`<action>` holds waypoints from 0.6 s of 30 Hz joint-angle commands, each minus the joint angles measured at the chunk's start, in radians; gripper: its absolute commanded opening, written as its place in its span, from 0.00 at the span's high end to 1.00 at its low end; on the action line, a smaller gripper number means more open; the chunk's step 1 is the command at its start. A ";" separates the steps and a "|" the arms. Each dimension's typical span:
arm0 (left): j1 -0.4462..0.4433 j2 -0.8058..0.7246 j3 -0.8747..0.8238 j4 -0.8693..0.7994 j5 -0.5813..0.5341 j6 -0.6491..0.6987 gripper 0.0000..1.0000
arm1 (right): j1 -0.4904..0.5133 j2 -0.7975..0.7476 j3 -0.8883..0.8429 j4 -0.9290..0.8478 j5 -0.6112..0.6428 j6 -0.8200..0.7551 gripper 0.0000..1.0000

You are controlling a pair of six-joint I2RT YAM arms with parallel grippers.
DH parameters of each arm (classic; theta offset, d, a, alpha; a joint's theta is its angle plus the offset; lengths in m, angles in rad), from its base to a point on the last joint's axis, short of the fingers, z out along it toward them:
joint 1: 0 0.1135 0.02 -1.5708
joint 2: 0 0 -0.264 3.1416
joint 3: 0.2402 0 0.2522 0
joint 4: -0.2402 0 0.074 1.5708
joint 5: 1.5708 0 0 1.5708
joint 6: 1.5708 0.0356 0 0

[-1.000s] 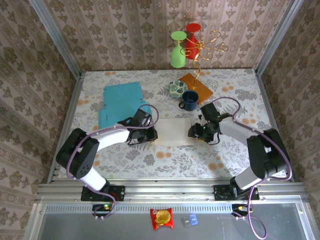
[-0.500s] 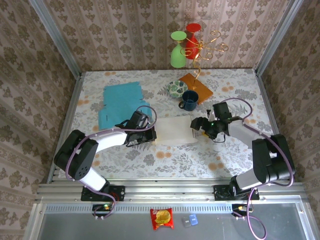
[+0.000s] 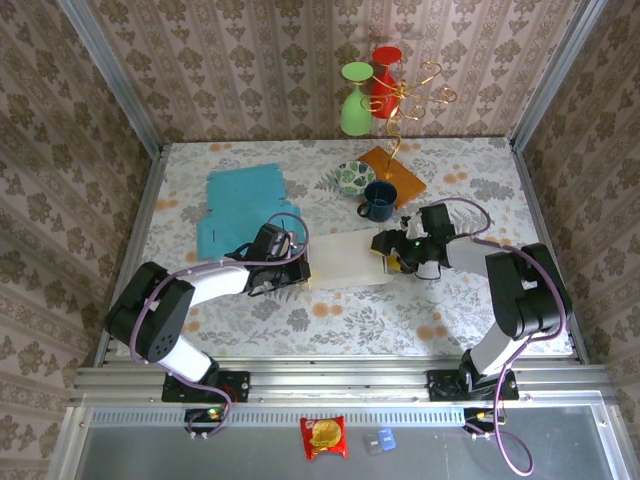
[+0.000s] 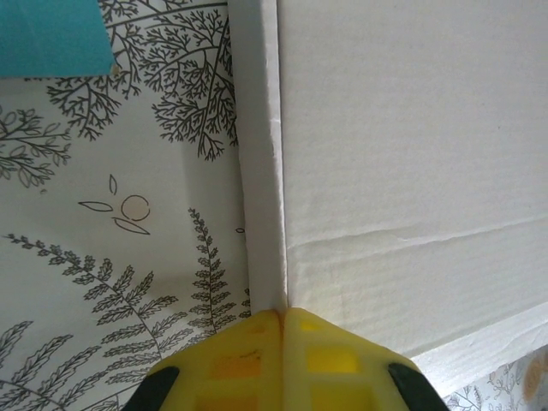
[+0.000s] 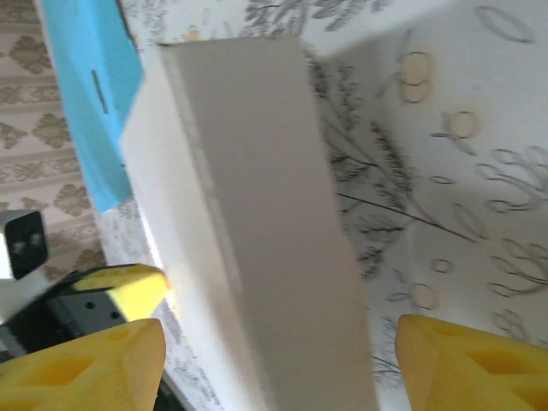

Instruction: Fold the paper box

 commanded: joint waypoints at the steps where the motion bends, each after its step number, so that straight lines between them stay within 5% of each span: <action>1: 0.013 0.020 -0.039 -0.059 -0.030 0.017 1.00 | 0.019 0.023 -0.011 0.124 -0.086 0.073 0.33; 18: 0.014 -0.018 -0.067 0.025 -0.027 0.018 0.94 | 0.046 -0.054 -0.036 0.120 -0.090 0.166 0.54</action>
